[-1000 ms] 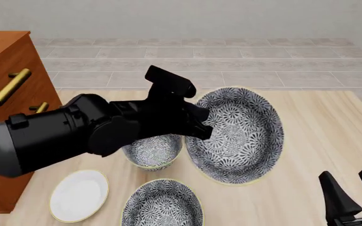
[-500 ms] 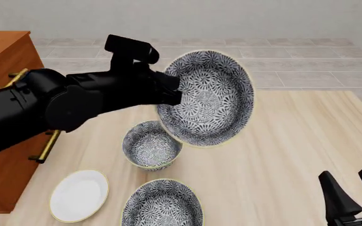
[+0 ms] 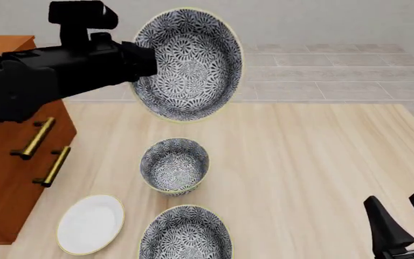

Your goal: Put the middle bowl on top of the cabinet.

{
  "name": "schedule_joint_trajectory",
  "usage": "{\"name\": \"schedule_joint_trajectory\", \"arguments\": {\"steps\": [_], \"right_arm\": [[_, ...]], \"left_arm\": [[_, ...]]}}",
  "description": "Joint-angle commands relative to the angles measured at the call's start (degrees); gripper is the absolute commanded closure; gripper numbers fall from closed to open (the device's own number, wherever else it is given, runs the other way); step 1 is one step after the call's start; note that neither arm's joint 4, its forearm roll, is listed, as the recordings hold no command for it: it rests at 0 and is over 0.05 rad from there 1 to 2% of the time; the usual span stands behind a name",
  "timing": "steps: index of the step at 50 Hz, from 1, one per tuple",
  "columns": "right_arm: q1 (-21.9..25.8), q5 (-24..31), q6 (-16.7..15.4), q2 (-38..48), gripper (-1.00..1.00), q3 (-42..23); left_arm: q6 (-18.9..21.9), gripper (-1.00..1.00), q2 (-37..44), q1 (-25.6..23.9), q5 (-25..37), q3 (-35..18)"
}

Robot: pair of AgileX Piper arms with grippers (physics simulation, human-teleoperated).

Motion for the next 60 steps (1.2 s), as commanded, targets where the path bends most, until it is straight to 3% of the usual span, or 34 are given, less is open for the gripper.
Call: {"name": "schedule_joint_trajectory", "arguments": {"steps": [1, 33, 45, 60], "right_arm": [[0.16, -0.08, -0.03, -0.01, -1.00, 0.13], [0.19, 0.47, -0.04, -0.01, -1.00, -0.72], [0.38, 0.73, -0.05, 0.02, -1.00, -1.35], [0.56, 1.10, 0.17, 0.00, -1.00, -1.98]], "left_arm": [[-0.13, 1.00, -2.10, 3.54, 0.60, -1.22], [-2.10, 1.00, -7.27, 11.38, 3.01, -2.77], [-3.92, 1.00, -8.56, 16.67, 5.23, -4.81], [-3.18, 1.00, -8.95, 20.89, 8.71, -6.94]]}}
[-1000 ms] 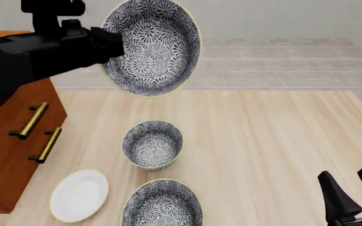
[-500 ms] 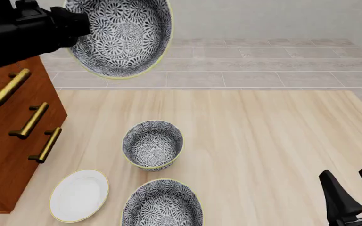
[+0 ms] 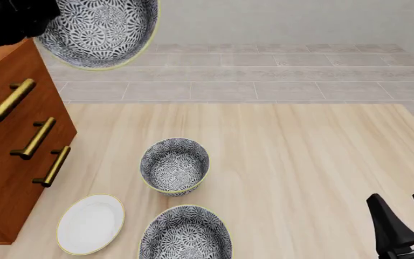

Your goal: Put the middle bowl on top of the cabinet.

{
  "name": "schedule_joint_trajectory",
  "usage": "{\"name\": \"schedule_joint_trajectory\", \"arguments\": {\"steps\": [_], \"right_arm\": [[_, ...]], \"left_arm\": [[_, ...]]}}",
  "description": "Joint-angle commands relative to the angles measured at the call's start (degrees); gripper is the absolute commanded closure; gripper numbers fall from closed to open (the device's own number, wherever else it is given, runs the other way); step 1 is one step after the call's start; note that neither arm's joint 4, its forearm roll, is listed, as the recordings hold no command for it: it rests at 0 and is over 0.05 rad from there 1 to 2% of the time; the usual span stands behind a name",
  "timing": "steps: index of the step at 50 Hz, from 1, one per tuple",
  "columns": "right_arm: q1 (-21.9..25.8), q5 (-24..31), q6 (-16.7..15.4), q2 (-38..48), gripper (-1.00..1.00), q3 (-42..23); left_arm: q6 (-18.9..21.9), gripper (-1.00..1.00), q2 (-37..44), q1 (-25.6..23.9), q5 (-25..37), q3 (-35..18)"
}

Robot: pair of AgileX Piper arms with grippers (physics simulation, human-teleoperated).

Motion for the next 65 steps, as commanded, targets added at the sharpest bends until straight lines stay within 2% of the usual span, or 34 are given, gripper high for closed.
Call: {"name": "schedule_joint_trajectory", "arguments": {"steps": [1, 13, 26, 31, 53, 59, 60, 65], "right_arm": [[0.21, 0.17, 0.14, 0.00, -1.00, -0.38], [0.53, 0.60, 0.25, 0.00, -1.00, -1.17], [0.01, 1.28, 0.45, 0.00, -1.00, -2.52], [0.06, 0.91, 0.59, -0.01, -1.00, -2.28], [0.13, 0.84, 1.08, 0.00, -1.00, -2.73], [0.26, 0.90, 1.21, 0.00, -1.00, -2.80], [0.23, 0.88, 1.21, 0.00, -1.00, -2.83], [0.18, 0.89, 1.16, -0.01, -1.00, -2.83]], "left_arm": [[0.50, 1.00, -0.58, 3.34, 2.64, -2.10], [-0.38, 1.00, -0.60, 8.41, 7.69, -5.38], [-0.75, 1.00, 1.24, 10.13, 12.61, -9.27], [-2.51, 1.00, 1.97, 10.37, 14.70, -10.38], [-6.69, 1.00, 2.81, 14.07, 18.43, -13.73], [-9.19, 1.00, 2.85, 16.08, 18.48, -13.35], [-8.41, 1.00, 2.96, 16.41, 18.24, -13.77], [-9.86, 1.00, 3.61, 16.89, 18.22, -13.64]]}}
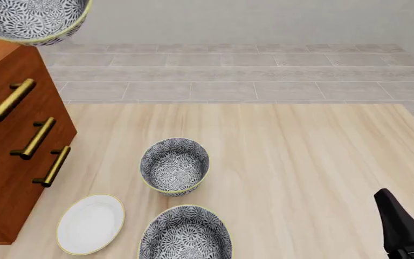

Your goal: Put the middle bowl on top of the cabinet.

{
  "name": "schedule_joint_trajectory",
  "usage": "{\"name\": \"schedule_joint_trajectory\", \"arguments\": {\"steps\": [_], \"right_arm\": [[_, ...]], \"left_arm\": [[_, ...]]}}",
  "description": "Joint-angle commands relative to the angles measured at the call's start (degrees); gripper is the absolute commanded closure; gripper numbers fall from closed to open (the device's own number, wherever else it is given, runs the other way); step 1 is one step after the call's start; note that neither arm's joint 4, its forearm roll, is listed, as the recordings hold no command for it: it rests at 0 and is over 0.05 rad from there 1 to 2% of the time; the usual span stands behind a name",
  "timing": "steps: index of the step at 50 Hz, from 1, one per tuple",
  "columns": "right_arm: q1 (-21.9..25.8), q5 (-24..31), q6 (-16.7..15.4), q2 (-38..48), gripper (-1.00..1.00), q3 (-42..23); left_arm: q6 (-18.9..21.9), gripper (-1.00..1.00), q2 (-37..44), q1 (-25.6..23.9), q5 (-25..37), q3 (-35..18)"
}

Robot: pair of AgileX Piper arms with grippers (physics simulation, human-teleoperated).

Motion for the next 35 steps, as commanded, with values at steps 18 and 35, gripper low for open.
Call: {"name": "schedule_joint_trajectory", "arguments": {"steps": [18, 35], "right_arm": [[0.23, 0.57, 0.07, 0.00, -1.00, -0.93], [0.38, 0.78, 0.27, 0.00, -1.00, -0.98]], "left_arm": [[-4.60, 1.00, 0.10, 4.87, 0.23, -0.39], [-5.69, 1.00, 0.97, 7.71, -0.02, -1.03]]}}
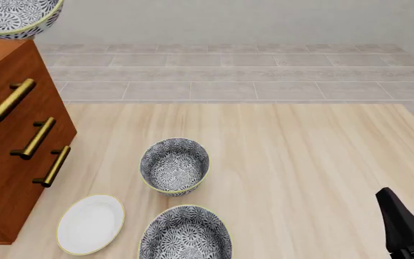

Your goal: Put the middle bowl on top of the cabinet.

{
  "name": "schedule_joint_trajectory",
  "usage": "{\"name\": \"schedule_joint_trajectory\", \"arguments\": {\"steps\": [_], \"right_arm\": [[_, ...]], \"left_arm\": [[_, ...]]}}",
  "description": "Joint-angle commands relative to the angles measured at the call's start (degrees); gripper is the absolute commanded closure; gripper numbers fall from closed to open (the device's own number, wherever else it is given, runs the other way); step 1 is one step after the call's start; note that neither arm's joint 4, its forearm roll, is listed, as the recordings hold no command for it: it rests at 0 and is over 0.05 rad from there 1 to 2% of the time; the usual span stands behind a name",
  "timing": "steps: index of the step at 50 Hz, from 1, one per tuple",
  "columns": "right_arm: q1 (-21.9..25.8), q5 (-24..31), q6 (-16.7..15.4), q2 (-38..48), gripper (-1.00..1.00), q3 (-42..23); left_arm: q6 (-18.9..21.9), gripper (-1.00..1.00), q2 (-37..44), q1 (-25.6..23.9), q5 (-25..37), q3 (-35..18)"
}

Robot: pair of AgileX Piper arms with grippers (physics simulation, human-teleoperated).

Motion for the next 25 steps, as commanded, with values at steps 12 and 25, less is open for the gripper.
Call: {"name": "schedule_joint_trajectory", "arguments": {"steps": [12, 25], "right_arm": [[0.24, -0.28, -0.03, 0.00, -1.00, 0.32], [0.66, -0.27, 0.00, 0.00, -1.00, 0.55]], "left_arm": [[-1.99, 1.00, 0.89, 3.79, -0.76, -0.30], [-3.67, 1.00, 1.88, 6.25, -1.60, 0.02]]}}
